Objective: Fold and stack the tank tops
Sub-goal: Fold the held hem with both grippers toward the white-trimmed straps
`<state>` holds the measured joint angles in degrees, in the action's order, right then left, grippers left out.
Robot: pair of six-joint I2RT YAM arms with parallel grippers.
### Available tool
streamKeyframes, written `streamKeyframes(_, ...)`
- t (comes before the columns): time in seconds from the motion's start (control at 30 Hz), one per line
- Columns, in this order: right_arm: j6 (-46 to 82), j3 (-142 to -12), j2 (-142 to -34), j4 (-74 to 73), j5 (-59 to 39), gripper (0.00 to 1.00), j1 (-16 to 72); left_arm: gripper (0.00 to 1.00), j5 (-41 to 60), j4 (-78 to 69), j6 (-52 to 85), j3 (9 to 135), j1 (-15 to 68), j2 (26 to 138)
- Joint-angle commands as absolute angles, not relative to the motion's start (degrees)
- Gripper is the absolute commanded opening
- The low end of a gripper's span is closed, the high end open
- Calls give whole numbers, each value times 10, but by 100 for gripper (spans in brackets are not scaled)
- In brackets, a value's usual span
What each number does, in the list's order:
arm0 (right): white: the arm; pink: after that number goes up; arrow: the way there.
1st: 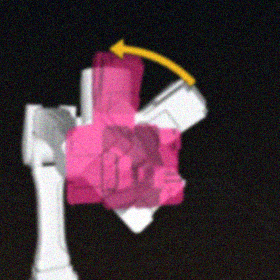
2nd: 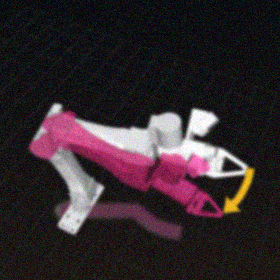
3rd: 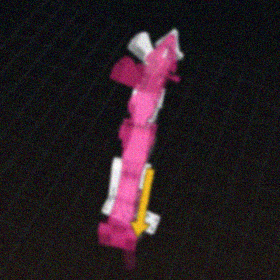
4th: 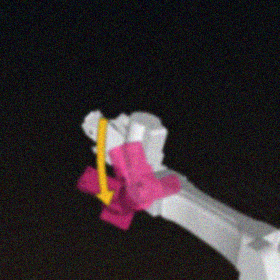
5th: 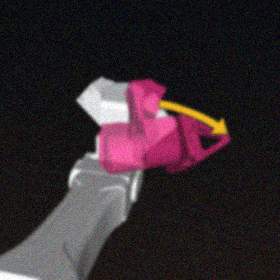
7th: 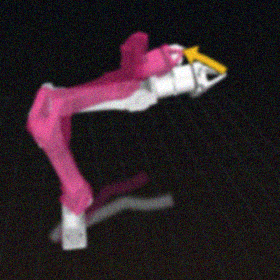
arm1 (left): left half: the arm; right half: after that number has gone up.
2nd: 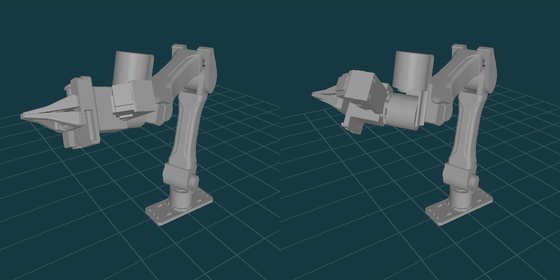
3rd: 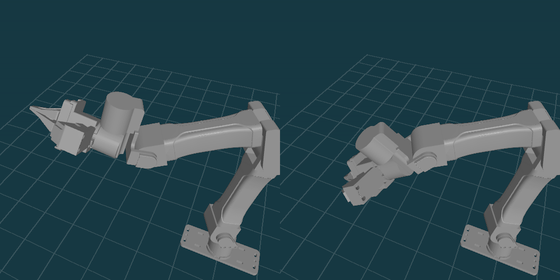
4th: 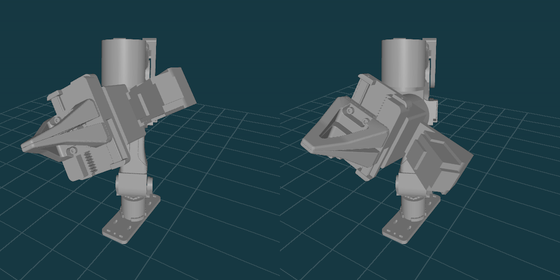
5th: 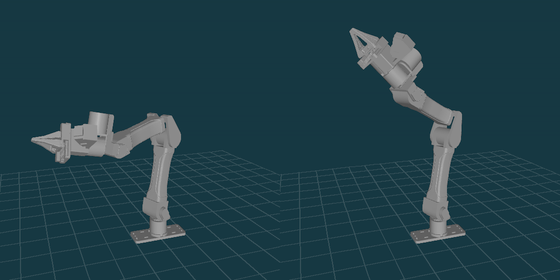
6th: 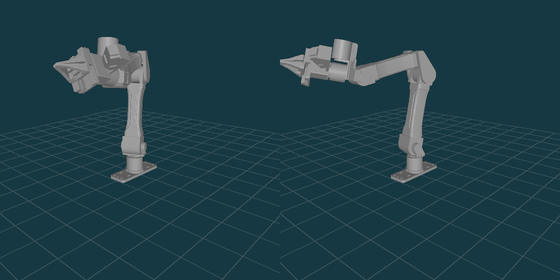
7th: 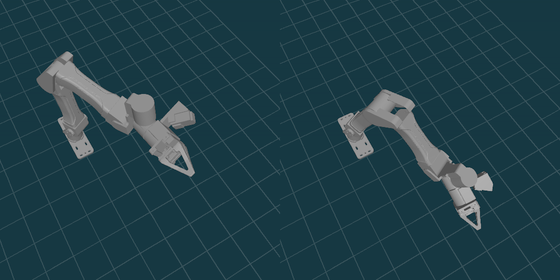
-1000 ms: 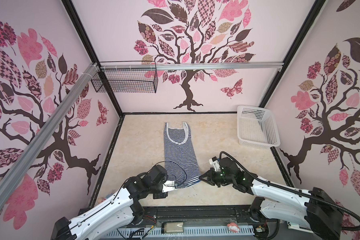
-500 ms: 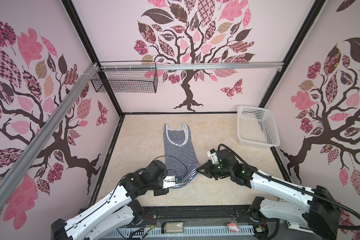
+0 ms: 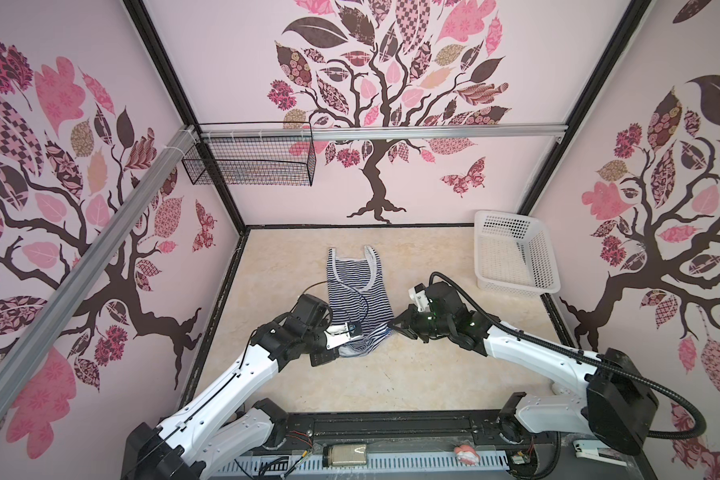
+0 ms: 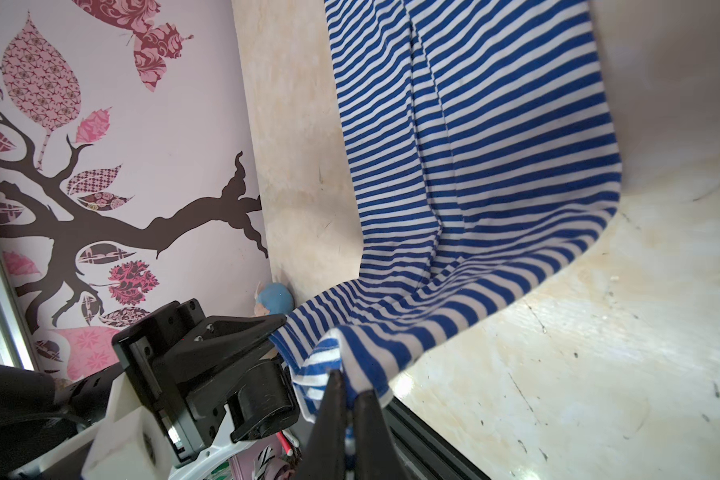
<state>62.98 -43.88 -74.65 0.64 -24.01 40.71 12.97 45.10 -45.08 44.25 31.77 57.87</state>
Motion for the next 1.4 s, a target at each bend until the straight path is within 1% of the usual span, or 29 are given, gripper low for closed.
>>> streamKeyframes(0.0,615,-465,-769,-9,-257,6,384,9,155,407,-472,462,286,606)
streamKeyframes(0.17,604,-486,-805,-24,-283,6,358,9,170,380,-484,488,238,656)
streamKeyframes(0.47,585,-560,-873,-25,-305,6,335,9,187,335,-493,536,193,720)
streamKeyframes(0.93,582,-611,-978,-62,-339,8,301,9,171,290,-510,566,162,813)
streamKeyframes(1.1,585,-639,-1025,-72,-356,7,294,10,169,267,-514,574,145,854)
streamKeyframes(1.37,603,-666,-1083,-106,-373,7,270,10,171,262,-520,613,129,922)
